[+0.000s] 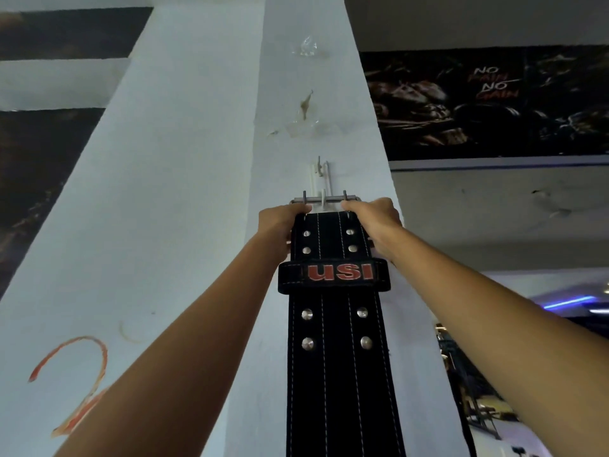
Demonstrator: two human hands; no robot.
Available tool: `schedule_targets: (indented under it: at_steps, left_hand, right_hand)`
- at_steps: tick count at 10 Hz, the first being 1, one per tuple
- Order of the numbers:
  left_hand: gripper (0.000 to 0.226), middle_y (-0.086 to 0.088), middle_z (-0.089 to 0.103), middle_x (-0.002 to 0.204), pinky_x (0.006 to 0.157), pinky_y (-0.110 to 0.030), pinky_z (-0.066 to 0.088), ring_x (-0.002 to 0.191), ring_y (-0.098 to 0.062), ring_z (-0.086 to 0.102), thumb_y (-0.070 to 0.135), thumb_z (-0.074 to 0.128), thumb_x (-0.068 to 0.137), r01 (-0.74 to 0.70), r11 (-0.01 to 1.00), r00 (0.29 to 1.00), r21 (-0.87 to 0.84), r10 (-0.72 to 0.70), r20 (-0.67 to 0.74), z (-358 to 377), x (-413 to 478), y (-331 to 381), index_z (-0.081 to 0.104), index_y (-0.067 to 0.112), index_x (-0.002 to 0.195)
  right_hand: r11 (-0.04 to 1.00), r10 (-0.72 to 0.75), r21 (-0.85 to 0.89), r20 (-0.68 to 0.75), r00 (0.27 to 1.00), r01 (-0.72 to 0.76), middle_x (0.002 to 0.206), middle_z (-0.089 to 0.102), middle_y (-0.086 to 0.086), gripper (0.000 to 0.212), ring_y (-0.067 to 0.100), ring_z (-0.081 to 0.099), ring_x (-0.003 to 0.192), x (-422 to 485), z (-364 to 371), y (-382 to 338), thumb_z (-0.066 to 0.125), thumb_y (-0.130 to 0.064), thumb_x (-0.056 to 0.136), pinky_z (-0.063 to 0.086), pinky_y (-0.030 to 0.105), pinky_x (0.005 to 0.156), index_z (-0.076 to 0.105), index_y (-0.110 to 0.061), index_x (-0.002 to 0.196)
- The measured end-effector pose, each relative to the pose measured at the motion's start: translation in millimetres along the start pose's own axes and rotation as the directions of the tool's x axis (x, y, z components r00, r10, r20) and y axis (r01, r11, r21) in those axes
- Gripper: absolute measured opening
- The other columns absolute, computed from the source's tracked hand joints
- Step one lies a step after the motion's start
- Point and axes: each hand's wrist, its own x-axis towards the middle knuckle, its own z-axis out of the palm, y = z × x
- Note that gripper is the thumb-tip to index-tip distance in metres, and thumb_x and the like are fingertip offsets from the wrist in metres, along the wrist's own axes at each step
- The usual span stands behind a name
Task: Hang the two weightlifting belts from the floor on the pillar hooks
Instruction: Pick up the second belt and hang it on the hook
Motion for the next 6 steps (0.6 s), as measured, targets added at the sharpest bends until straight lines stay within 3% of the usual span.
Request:
schedule_targets:
  at_steps: [1,2,3,4,5,6]
  left_hand:
    - [0.017,-0.004,0.061,0.073,0.036,-0.017,0.046,0.06,-0.015,0.058,0.02,0.072,0.08,0.026,1.0,0.999,0.004,-0.026,0.039,-4.2,-0.5,0.3,0.058,0.01,0.082]
    - [0.021,-0.005,0.062,0.073,0.044,-0.024,0.046,0.06,-0.016,0.058,0.024,0.07,0.082,0.015,1.0,0.999,0.001,-0.015,0.037,-4.0,-7.8,2.0,0.058,0.007,0.09]
    - [0.023,-0.006,0.062,0.072,0.052,-0.027,0.05,0.06,-0.017,0.059,0.023,0.068,0.084,0.015,1.0,0.999,-0.008,-0.015,0.043,-6.5,-20.3,-0.1,0.06,0.004,0.094]
    - [0.022,-0.007,0.065,0.075,0.056,-0.025,0.052,0.064,-0.018,0.062,0.014,0.068,0.084,-0.012,0.999,0.998,-0.048,0.014,0.059,-14.6,-33.5,-6.9,0.064,-0.001,0.1]
    - [0.027,-0.007,0.067,0.081,0.05,-0.025,0.055,0.066,-0.018,0.064,0.004,0.067,0.083,-0.014,0.995,0.997,-0.098,0.021,0.07,-22.4,-50.3,-18.1,0.062,-0.001,0.11]
    - [0.026,-0.01,0.068,0.094,0.06,-0.025,0.056,0.074,-0.018,0.065,0.005,0.063,0.085,-0.024,0.99,0.999,-0.139,0.027,0.018,-26.3,-80.0,-34.6,0.062,0.003,0.111]
  right_hand:
    - [0.998,0.053,0.03,0.027,0.998,-0.054,0.078,0.061,0.004,0.029,0.019,0.06,0.066,-3.9,3.7,-0.8,0.065,-0.034,0.08,0.052,0.032,0.068,0.056,-0.008,0.09]
    - [0.999,0.048,0.008,0.081,0.996,-0.049,0.097,0.064,0.008,0.041,0.02,0.061,0.082,-12.2,-2.5,-6.2,0.06,-0.037,0.085,0.044,0.031,0.075,0.057,-0.003,0.108]
    - [0.997,0.08,-0.03,0.154,0.985,-0.076,0.129,0.056,0.013,0.05,0.028,0.05,0.122,-27.1,-12.0,-15.9,0.057,-0.035,0.089,0.035,0.034,0.091,0.05,-0.001,0.126]
    - [0.997,0.077,-0.023,0.235,0.969,-0.074,0.108,0.062,0.007,0.036,0.022,0.057,0.11,-48.6,-20.4,-23.6,0.052,-0.022,0.093,0.043,0.029,0.083,0.054,-0.001,0.122]
    - [0.996,0.077,0.024,0.268,0.96,-0.086,0.093,0.055,-0.001,0.026,0.007,0.055,0.077,-75.6,-27.8,-28.0,0.044,-0.02,0.097,0.041,0.013,0.051,0.053,-0.004,0.116]
    - [0.998,0.06,-0.004,0.25,0.966,-0.061,0.104,0.051,-0.001,0.031,0.009,0.051,0.084,-106.1,-28.1,-19.4,0.045,-0.021,0.096,0.041,0.004,0.052,0.042,-0.01,0.125]
